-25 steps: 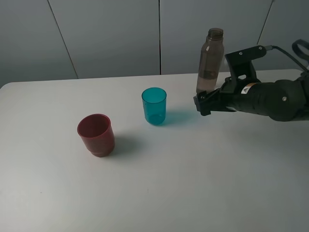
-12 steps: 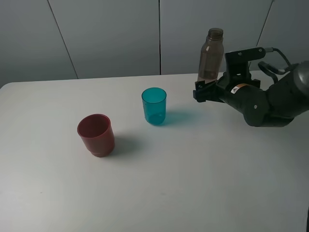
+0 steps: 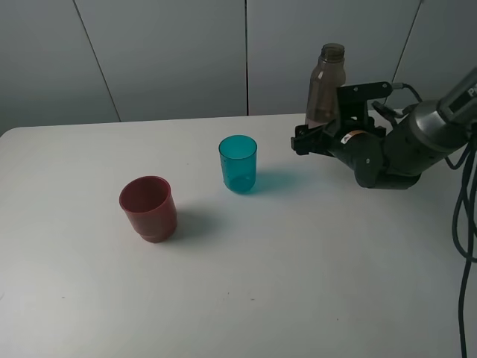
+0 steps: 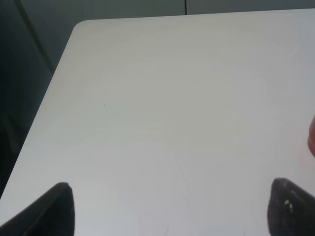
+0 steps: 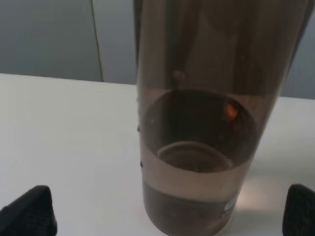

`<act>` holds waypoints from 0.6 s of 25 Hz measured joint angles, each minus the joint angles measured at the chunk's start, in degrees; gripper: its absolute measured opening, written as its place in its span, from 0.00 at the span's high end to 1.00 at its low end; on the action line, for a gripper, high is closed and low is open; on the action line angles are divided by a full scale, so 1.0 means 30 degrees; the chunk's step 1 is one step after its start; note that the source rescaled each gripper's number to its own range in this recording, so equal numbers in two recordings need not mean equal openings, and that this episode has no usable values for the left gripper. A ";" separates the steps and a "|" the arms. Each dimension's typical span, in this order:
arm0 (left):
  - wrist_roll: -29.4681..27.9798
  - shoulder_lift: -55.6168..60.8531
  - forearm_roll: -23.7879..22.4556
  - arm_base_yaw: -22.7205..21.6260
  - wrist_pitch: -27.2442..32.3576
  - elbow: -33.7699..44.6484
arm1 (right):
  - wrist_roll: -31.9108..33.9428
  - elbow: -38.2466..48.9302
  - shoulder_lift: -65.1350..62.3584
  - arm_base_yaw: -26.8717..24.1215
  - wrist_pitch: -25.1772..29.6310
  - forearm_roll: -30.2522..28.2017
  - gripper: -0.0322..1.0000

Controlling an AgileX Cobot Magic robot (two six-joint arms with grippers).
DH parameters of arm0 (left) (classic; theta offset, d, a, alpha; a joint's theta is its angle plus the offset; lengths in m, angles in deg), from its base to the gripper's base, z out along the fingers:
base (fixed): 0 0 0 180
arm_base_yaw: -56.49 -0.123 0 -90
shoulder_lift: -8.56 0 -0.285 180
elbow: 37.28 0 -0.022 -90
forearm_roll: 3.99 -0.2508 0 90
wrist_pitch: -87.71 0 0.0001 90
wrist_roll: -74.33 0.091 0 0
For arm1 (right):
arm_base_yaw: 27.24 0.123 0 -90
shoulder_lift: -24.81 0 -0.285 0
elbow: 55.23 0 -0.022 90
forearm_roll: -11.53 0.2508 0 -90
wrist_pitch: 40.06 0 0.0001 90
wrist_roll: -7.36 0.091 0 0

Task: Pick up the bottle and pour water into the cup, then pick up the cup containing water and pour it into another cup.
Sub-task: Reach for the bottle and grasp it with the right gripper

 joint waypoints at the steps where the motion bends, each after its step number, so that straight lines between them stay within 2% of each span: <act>1: 0.0000 0.0000 0.0000 0.0000 0.0000 0.0000 | 0.0081 -0.0213 0.0138 -0.0132 0.0000 0.0047 0.00; 7: 0.0000 0.0000 0.0000 0.0000 0.0000 0.0000 | 0.1332 -0.1042 0.0269 -0.0632 -0.0374 0.0160 0.00; 15: 0.0000 0.0000 0.0000 0.0000 0.0000 0.0000 | 0.2220 -0.1493 0.1478 -0.0632 -0.1258 -0.0933 0.00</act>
